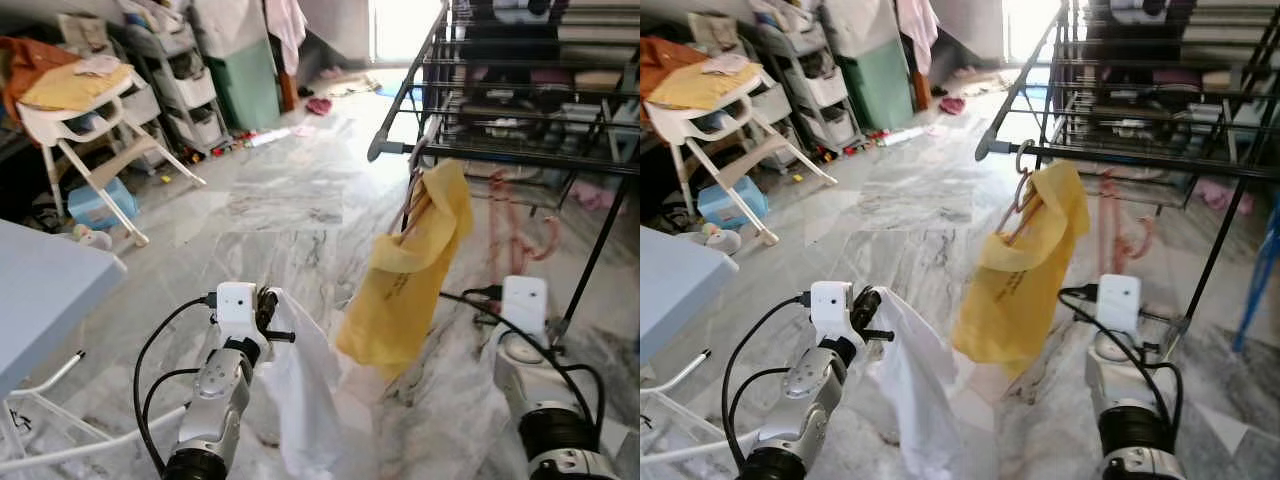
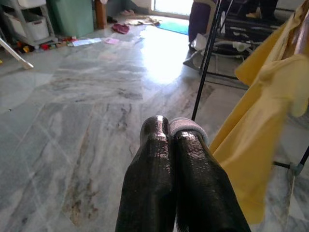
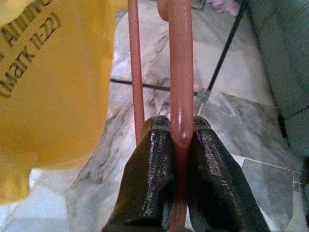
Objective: Hang hanger
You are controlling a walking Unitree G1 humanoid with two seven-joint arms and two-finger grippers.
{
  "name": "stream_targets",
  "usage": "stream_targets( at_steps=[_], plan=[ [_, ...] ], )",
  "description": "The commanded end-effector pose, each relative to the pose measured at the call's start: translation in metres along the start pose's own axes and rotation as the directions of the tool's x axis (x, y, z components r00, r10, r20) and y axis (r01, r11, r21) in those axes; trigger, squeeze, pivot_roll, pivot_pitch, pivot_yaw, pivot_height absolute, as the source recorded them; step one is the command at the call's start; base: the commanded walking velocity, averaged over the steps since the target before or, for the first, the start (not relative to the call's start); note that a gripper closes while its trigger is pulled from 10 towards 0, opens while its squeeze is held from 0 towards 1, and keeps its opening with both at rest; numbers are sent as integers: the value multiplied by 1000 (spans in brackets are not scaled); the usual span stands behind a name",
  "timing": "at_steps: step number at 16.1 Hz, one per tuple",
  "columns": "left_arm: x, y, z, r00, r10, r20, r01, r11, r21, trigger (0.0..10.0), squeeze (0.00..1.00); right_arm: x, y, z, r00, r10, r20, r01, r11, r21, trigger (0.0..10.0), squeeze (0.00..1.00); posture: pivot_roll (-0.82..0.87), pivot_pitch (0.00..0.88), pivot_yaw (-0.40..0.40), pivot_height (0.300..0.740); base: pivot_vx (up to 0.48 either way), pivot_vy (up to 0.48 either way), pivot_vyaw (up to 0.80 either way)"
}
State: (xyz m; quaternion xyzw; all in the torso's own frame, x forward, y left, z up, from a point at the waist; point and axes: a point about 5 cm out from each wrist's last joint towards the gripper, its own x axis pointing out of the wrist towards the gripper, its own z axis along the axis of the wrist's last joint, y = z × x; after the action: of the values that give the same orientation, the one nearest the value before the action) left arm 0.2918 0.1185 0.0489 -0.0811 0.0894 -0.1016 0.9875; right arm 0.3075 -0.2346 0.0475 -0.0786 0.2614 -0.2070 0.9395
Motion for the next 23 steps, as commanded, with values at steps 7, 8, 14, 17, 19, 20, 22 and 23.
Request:
stream_targets(
  at_steps=[7, 8, 14, 17, 19, 20, 22, 23],
  plan=[
    [-5, 12, 1, 1000, 12, -11, -11, 1000, 19, 10000, 0, -11, 18, 35, 993, 34, 113, -29, 999, -45, 10000, 0, -149, 0, 105, 740, 0, 0, 0],
    [-6, 11, 0, 1000, -12, -23, 12, 1000, 13, 10000, 0, -8, 15, 44, 992, 32, 120, -29, 999, -27, 10000, 0, -147, 0, 107, 740, 0, 0, 0],
    [-21, -5, -6, 984, -167, -54, 168, 986, 9, 10000, 0, 10, 5, 83, 998, 14, 55, -18, 997, 78, 10000, 0, -111, 34, 106, 740, 0, 0, 0],
    [-29, -7, -4, 977, -203, -59, 204, 979, 14, 10000, 0, 13, 9, 100, 999, 33, 39, -38, 990, 135, 10000, 0, -80, 57, 99, 740, 0, 0, 0],
    [-31, -6, -3, 978, -201, -60, 202, 979, 15, 10000, 0, 14, 8, 107, 998, 30, 48, -36, 991, 130, 10000, 0, -72, 61, 95, 740, 0, 0, 0],
    [-33, -4, -2, 978, -197, -62, 198, 980, 14, 10000, 0, 15, 8, 113, 998, 27, 54, -33, 993, 116, 10000, 0, -67, 62, 92, 740, 0, 0, 0],
    [-36, -5, -1, 978, -198, -66, 199, 980, 12, 10000, 0, 17, 6, 116, 999, 20, 34, -23, 993, 114, 10000, 0, -61, 68, 84, 740, 0, 0, 0],
    [-36, -5, -1, 978, -197, -66, 198, 980, 11, 10000, 0, 17, 4, 116, 999, 17, 29, -21, 993, 119, 10000, 0, -59, 69, 83, 740, 0, 0, 0]
  ],
)
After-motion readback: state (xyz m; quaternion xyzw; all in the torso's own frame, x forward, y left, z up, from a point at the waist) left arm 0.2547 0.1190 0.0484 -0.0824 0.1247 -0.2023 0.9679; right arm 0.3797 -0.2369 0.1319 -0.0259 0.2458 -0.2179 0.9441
